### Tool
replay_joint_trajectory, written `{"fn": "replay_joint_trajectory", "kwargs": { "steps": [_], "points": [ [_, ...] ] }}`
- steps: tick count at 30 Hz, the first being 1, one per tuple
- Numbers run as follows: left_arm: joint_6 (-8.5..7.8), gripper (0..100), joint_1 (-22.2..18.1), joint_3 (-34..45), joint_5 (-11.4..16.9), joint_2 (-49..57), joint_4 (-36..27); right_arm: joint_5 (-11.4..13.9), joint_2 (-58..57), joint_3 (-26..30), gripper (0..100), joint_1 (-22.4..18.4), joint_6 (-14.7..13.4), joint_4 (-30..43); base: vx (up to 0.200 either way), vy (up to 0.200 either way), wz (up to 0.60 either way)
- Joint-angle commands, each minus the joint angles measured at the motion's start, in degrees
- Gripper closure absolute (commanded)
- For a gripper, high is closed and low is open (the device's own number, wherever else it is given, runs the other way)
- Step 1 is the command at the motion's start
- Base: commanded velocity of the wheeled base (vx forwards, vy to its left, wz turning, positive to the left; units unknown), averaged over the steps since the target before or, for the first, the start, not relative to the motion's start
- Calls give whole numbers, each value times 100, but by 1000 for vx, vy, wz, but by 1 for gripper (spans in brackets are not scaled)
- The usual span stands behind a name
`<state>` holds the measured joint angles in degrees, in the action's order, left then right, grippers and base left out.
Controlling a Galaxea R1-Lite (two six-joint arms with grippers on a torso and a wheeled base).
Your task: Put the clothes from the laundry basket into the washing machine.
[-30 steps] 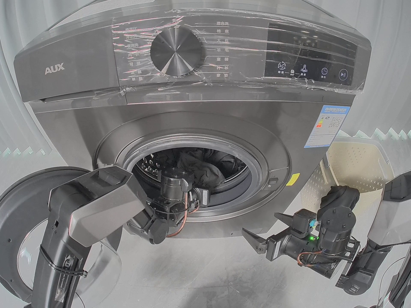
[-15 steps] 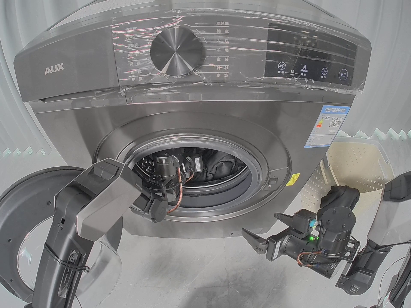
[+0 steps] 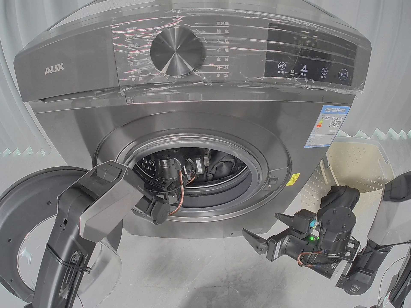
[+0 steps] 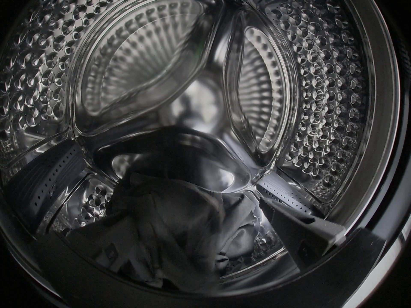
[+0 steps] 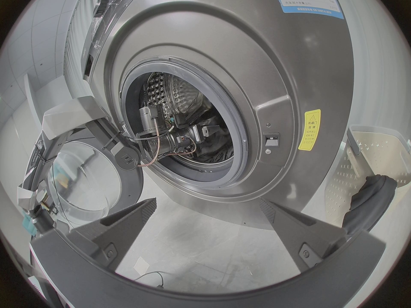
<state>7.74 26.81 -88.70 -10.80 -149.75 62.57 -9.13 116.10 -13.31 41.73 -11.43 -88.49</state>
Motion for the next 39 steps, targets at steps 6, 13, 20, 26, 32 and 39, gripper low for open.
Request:
{"fn": "replay_joint_trajectory", "kwargs": {
  "steps": [6, 13, 20, 26, 32, 39],
  "points": [
    [-62, 0, 360, 1742, 25, 860, 660, -1, -35, 22, 0, -7, 1, -1, 0, 0, 0],
    [-53, 0, 1107, 3746, -1, 1879, 1292, -1, -70, 30, 0, -16, 1, -1, 0, 0, 0],
    [-71, 0, 1837, 5723, -27, 2688, 2365, -1, -606, 373, 0, 11, 133, 7, 0, 0, 0],
    [228, 0, 2171, 6567, -1293, 3909, 2637, -370, -1433, 821, 0, -33, 203, 16, 0, 0, 0],
    [131, 0, 2188, 7824, -1240, 5492, 2312, -590, -2426, 1331, 0, -270, 142, 130, 0, 0, 0],
    [-203, 0, 2180, 8870, -994, 6450, 2180, -625, -3164, 1331, 0, -807, 432, 464, 0, 0, 0]
  ]
}}
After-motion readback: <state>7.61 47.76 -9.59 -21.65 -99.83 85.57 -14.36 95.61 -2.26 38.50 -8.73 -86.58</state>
